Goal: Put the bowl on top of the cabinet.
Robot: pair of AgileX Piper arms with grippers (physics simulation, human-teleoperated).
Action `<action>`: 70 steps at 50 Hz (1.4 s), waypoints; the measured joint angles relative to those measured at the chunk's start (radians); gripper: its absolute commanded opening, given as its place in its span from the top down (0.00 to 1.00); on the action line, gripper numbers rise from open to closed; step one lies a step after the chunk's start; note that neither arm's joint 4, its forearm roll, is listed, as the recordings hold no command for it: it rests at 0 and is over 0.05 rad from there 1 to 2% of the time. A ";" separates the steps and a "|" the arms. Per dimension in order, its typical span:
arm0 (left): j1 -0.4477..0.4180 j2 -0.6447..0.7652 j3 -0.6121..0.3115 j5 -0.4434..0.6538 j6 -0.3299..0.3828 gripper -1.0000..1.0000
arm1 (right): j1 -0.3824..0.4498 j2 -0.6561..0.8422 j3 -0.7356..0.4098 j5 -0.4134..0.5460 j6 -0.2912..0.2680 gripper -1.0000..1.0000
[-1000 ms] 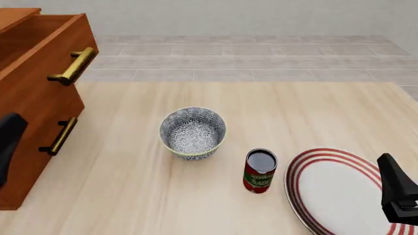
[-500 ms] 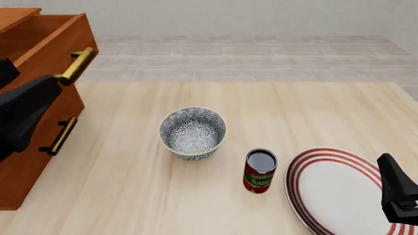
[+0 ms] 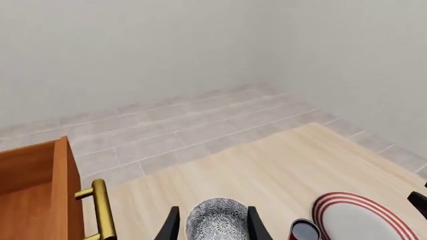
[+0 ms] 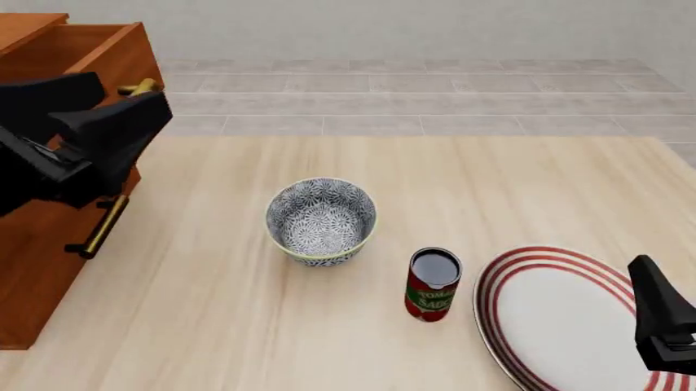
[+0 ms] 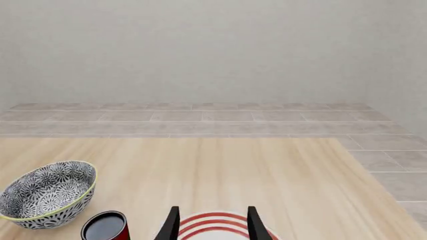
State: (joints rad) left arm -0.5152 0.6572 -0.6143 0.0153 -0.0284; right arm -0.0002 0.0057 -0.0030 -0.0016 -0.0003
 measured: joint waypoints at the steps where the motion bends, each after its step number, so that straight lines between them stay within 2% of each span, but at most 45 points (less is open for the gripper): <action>1: 0.003 0.009 -0.001 -0.005 -0.002 0.00 | 0.000 0.000 0.000 0.000 0.000 0.00; 21: 0.051 0.226 -0.011 -0.113 -0.062 0.00 | 0.000 0.000 0.000 0.000 0.000 0.00; 39: 0.072 0.420 -0.020 -0.214 -0.086 0.00 | 0.000 0.002 0.000 -0.001 0.000 0.00; 70: 0.102 0.697 -0.053 -0.355 -0.065 0.00 | 0.000 0.002 0.000 -0.003 0.000 0.00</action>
State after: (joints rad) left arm -0.4131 1.3545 -0.6668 -0.3395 -0.0938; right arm -0.0001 0.0081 -0.0028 -0.0041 -0.0004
